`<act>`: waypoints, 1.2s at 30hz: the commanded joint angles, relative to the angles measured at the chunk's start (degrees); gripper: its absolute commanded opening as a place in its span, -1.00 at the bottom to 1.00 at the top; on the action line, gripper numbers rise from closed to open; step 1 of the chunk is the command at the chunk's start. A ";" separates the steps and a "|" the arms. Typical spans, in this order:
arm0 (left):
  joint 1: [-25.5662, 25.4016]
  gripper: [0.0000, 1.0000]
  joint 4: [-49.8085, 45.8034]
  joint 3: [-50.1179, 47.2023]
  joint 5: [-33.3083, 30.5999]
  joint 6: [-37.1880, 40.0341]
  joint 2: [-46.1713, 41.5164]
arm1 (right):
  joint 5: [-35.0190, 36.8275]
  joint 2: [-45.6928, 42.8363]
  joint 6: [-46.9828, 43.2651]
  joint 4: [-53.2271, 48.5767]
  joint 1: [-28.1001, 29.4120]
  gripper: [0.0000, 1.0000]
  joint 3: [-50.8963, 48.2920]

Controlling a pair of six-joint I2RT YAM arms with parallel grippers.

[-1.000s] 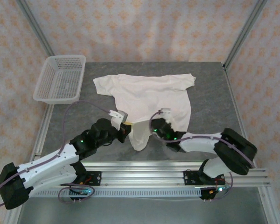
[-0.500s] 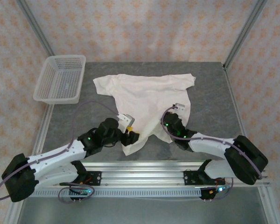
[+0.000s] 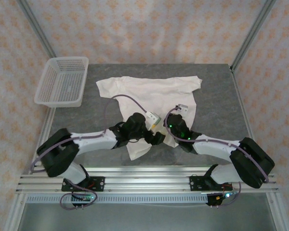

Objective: Fold the inside-out t-shirt

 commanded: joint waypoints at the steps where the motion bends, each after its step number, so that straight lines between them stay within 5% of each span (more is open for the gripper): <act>1: -0.13 0.79 6.00 2.94 -5.45 1.46 2.66 | -1.12 -2.60 0.82 -4.43 -0.05 -0.30 3.20; 4: -0.11 0.72 6.54 4.02 -10.64 1.54 4.73 | -1.70 -4.09 0.79 -6.57 -0.20 -0.30 3.44; 6: 0.05 0.46 5.96 4.45 -13.66 1.51 5.02 | -1.81 -5.04 0.86 -7.11 -0.22 -0.30 3.11; 8: 0.56 -0.11 4.54 5.14 -12.66 0.77 3.65 | -1.85 -5.81 0.70 -7.61 -0.22 -0.30 2.67; 10: 1.18 -0.97 3.55 5.29 -9.84 -1.03 0.63 | -2.27 -6.39 -0.27 -7.41 -0.37 -0.29 2.00; 16: 3.40 -1.00 -9.36 8.69 -8.96 -7.12 -8.86 | -13.11 -6.47 -8.73 2.67 0.07 -0.29 -3.23; 21: 5.18 -1.00 -18.12 11.76 -4.37 -7.07 -12.51 | -12.39 -2.85 -16.44 6.44 5.04 -0.47 -4.43; 24: 5.21 -1.00 -19.97 12.35 -3.84 -8.04 -13.47 | -8.24 1.85 -17.46 7.04 8.13 -0.80 -2.27; 30: 5.24 -1.00 -16.56 11.87 2.57 -10.29 -16.33 | 1.56 11.18 -20.28 14.69 8.41 -0.85 2.02; 36: 5.27 -1.00 -22.47 21.62 7.14 -17.22 -14.22 | 21.45 15.49 -28.22 18.50 1.42 -0.98 6.77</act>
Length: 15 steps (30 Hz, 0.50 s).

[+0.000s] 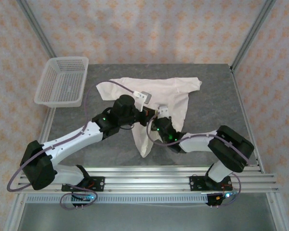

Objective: Fold the inside-out t-shirt

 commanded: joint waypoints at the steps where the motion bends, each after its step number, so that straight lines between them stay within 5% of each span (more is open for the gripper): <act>1: -0.15 -1.00 -4.43 8.55 4.63 -5.15 0.42 | 16.03 -0.32 -5.89 6.93 -6.02 -0.98 0.85; 5: -0.02 -1.00 -9.24 16.16 4.21 -7.93 3.46 | 10.63 -1.37 -12.09 7.84 -8.43 -0.99 0.84; 11: 0.03 -1.00 -13.76 25.25 0.76 -8.51 7.31 | 7.02 -0.08 -15.78 8.02 3.48 -0.98 -2.07; 15: 0.03 -1.00 -12.48 28.32 5.39 -10.21 9.11 | 3.00 2.99 -11.70 4.37 6.59 -0.98 0.43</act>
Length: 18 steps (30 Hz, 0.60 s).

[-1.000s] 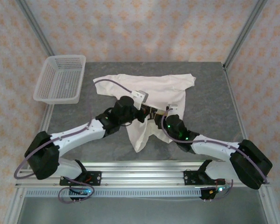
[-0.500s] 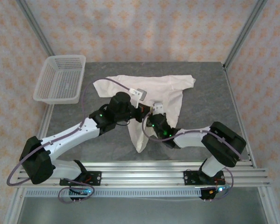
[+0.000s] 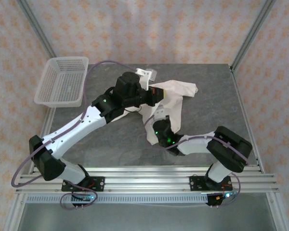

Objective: Fold the inside-out t-shirt

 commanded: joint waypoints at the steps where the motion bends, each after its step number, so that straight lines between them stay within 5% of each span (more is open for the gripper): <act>1: -0.17 -1.00 -0.30 3.35 4.89 -2.47 0.76 | -3.00 2.67 1.33 -2.10 0.20 -0.99 1.53; 4: -0.17 -1.00 -0.77 3.45 5.73 -2.57 -0.27 | -2.81 3.90 5.19 -1.71 -1.63 -1.00 2.82; 8: -0.21 -1.00 -0.96 1.82 6.98 0.85 -3.91 | -22.84 4.52 16.25 -3.76 -13.18 -1.00 3.47; 13: -0.26 -1.00 -3.16 1.73 7.61 4.02 -6.27 | -29.77 5.84 21.21 -14.40 -20.65 -1.00 9.40; 18: -1.23 -1.00 -0.53 4.81 11.03 2.51 -4.10 | -31.07 9.57 22.16 -18.48 -17.69 -1.00 13.79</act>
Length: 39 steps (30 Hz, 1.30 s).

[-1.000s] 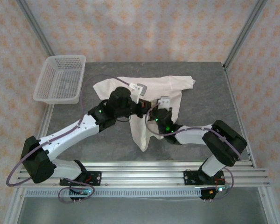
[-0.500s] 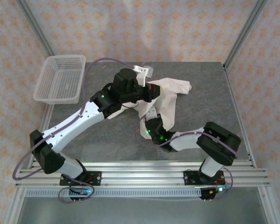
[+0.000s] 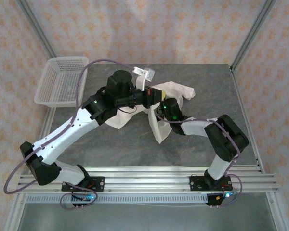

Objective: Fold the inside-out t-shirt

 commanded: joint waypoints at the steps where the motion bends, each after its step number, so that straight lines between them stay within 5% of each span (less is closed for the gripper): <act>1: -1.70 -1.00 2.06 4.78 4.21 0.93 1.42 | -3.75 3.84 3.27 -5.82 4.25 -1.00 2.60; 5: -4.28 -1.00 -1.37 10.54 2.44 3.66 4.68 | -5.96 9.31 7.55 -7.03 8.03 -1.00 5.98; 10: -5.89 -1.00 -0.56 12.00 2.82 3.27 5.88 | -17.06 16.04 18.69 -8.12 1.32 -1.00 12.36; 21: -11.79 -1.00 -0.77 10.59 8.41 11.19 -0.12 | -15.51 19.92 12.38 -25.54 2.88 -0.85 22.85; 32: -12.45 -1.00 -2.14 -3.21 6.08 19.02 -7.79 | -25.71 17.64 5.94 -41.12 5.46 -0.12 25.82; 35: -12.60 -1.00 -2.87 -2.46 7.57 19.09 -5.68 | -26.35 18.10 4.57 -45.41 7.78 0.92 29.26; 39: -12.85 -1.00 -4.12 0.69 8.73 19.55 -2.98 | -21.79 21.96 1.44 -53.26 10.40 0.95 35.74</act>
